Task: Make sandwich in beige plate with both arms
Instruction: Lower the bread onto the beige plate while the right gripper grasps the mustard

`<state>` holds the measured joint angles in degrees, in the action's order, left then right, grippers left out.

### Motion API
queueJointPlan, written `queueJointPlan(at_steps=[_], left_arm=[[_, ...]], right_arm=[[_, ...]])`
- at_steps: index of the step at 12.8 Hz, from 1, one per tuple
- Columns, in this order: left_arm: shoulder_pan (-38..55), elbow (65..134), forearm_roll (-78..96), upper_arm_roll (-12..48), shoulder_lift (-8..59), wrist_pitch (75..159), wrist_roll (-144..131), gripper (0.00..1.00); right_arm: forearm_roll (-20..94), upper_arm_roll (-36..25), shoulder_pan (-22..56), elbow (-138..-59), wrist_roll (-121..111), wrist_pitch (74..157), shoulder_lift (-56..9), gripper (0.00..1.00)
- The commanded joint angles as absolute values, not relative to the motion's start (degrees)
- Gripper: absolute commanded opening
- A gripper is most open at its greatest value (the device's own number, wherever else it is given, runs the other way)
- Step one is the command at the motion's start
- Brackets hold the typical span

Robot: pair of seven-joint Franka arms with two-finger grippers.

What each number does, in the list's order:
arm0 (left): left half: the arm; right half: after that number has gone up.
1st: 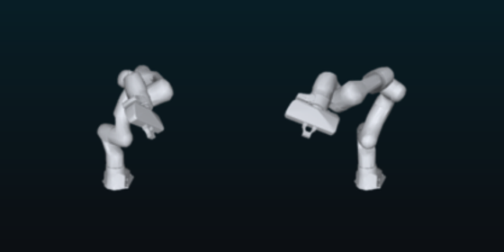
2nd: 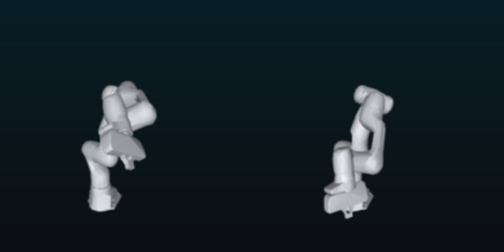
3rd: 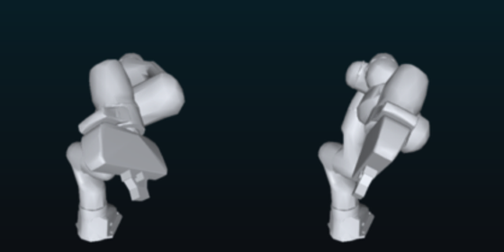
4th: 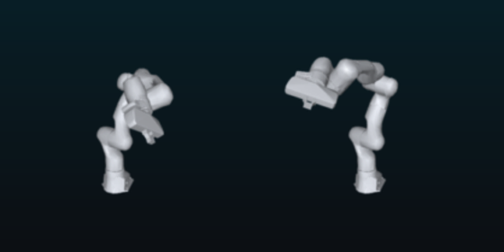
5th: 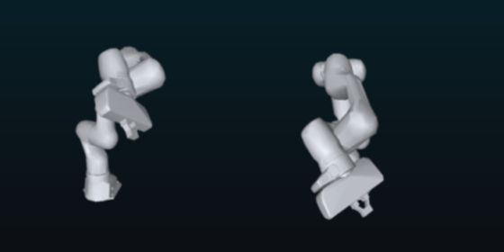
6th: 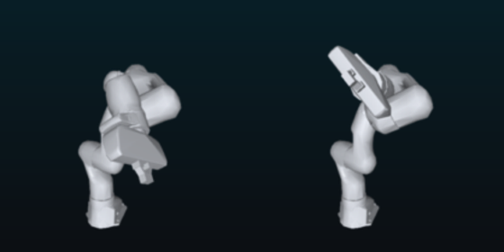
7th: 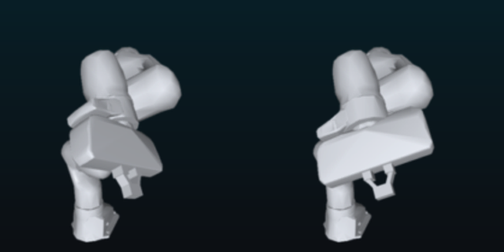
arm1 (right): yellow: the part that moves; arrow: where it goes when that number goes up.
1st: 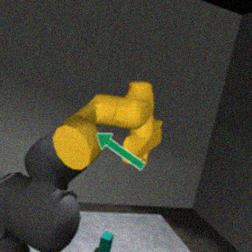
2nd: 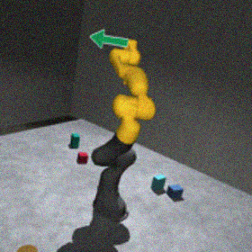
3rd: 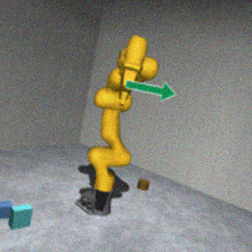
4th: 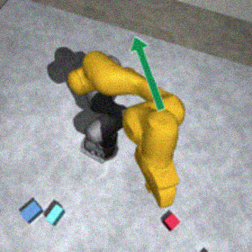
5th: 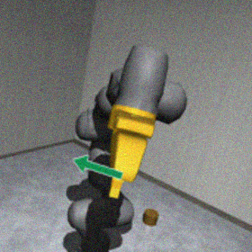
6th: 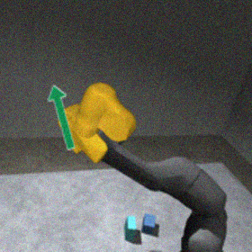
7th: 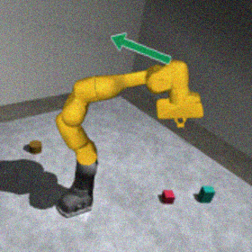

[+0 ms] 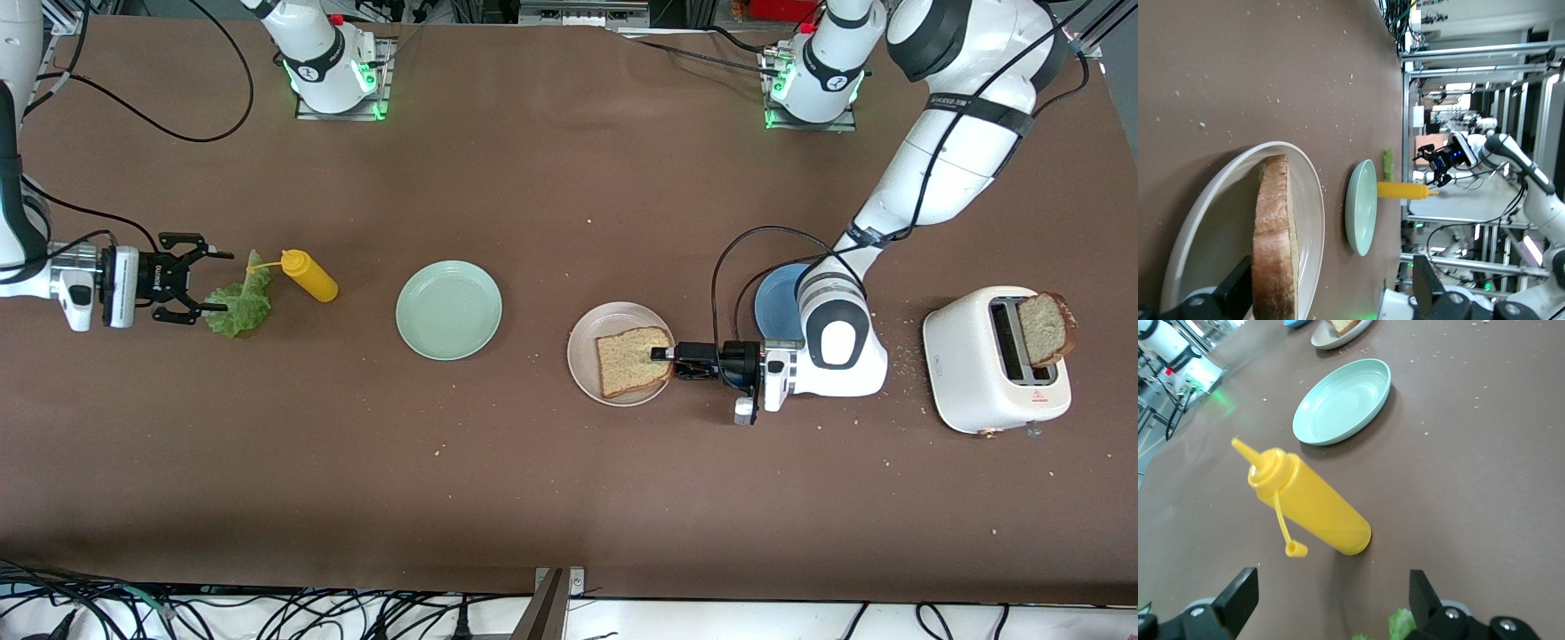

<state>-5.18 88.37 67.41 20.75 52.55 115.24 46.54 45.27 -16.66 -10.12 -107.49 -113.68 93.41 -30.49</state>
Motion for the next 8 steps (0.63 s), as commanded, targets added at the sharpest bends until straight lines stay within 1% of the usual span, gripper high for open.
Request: queueJointPlan(at_steps=[1,3,5,8], left_arm=[[-5.3,88.7,58.0,19.8,46.6,116.1,46.3,1.00],[-5.2,88.6,54.0,19.8,45.1,116.2,46.1,1.00],[-5.2,88.7,53.8,19.8,45.3,116.2,46.1,1.00],[-4.7,88.9,51.4,19.5,45.1,118.6,46.2,1.00]], right_arm=[[49.1,-16.2,-12.2,-108.4,-122.2,92.2,-33.7,1.00],[51.0,-15.8,-12.1,-108.3,-124.4,91.2,-35.4,1.00],[53.0,-15.6,-11.9,-108.3,-125.2,89.2,-37.9,1.00],[54.8,-13.4,-11.8,-108.1,-130.4,88.1,-40.9,0.99]])
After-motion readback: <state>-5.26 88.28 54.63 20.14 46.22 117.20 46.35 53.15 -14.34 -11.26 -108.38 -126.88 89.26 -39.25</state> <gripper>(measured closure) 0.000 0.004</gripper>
